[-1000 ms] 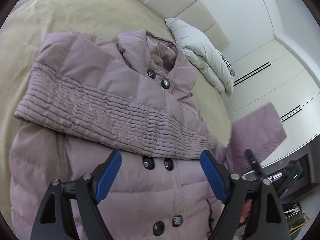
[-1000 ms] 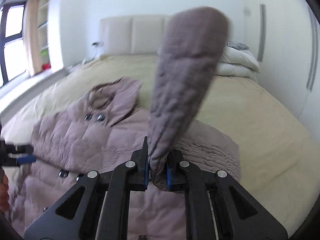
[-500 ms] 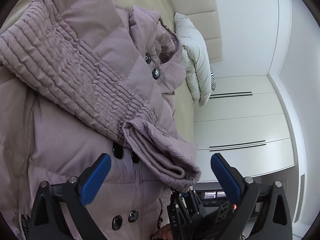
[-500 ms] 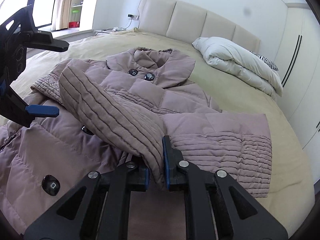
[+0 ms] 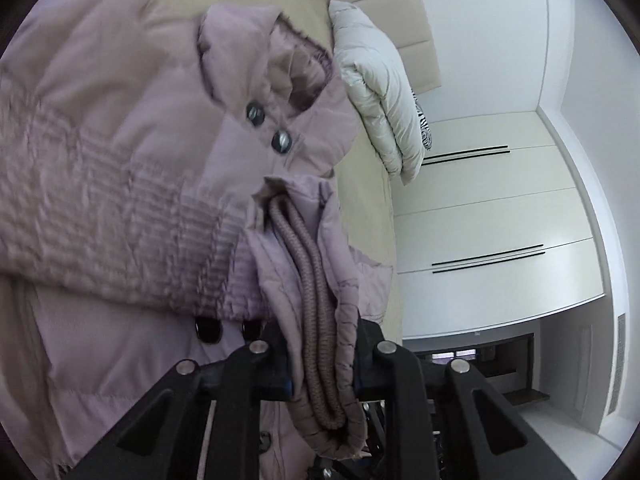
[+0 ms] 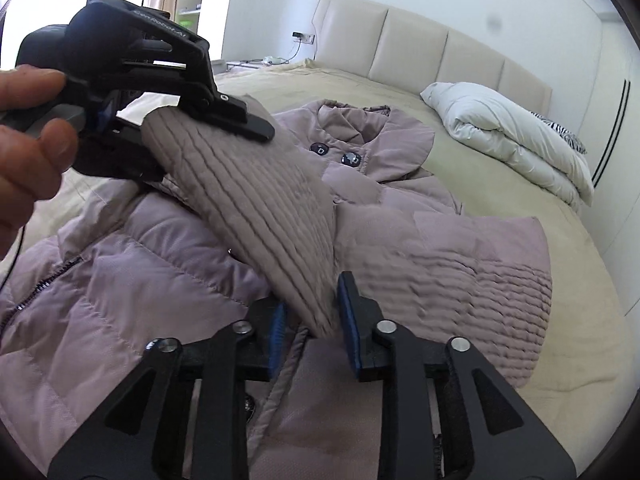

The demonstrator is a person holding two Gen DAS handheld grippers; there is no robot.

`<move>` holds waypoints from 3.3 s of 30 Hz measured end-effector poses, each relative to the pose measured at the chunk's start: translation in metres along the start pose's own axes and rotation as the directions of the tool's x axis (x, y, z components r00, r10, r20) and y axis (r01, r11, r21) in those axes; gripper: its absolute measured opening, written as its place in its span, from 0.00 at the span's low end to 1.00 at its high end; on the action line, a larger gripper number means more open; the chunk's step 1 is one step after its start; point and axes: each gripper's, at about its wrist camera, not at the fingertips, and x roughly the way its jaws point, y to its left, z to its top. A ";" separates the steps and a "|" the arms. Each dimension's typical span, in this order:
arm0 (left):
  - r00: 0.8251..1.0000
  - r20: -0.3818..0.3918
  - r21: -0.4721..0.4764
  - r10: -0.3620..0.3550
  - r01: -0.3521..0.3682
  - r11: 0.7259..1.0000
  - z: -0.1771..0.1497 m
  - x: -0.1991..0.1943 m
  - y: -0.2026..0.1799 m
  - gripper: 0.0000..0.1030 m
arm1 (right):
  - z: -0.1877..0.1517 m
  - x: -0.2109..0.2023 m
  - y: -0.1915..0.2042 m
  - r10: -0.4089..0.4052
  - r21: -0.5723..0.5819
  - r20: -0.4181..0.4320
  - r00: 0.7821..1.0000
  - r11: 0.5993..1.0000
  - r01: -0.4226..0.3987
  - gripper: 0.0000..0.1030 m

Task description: Fold large clothes

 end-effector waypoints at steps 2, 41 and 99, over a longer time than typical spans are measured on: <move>0.998 0.053 0.024 0.015 -0.016 1.000 0.022 -0.018 -0.001 0.20 | -0.005 -0.010 -0.017 0.067 0.104 0.009 0.998 0.992 -0.068 0.61; 0.773 0.292 0.291 0.563 -0.633 0.717 0.046 -0.038 0.018 0.45 | 0.025 0.151 -0.135 0.041 0.306 -0.203 0.978 0.952 0.024 0.60; 0.796 0.521 0.487 0.309 -0.574 0.658 0.083 0.027 -0.071 0.15 | 0.181 0.176 -0.193 0.095 0.394 0.126 0.987 0.909 -0.138 0.12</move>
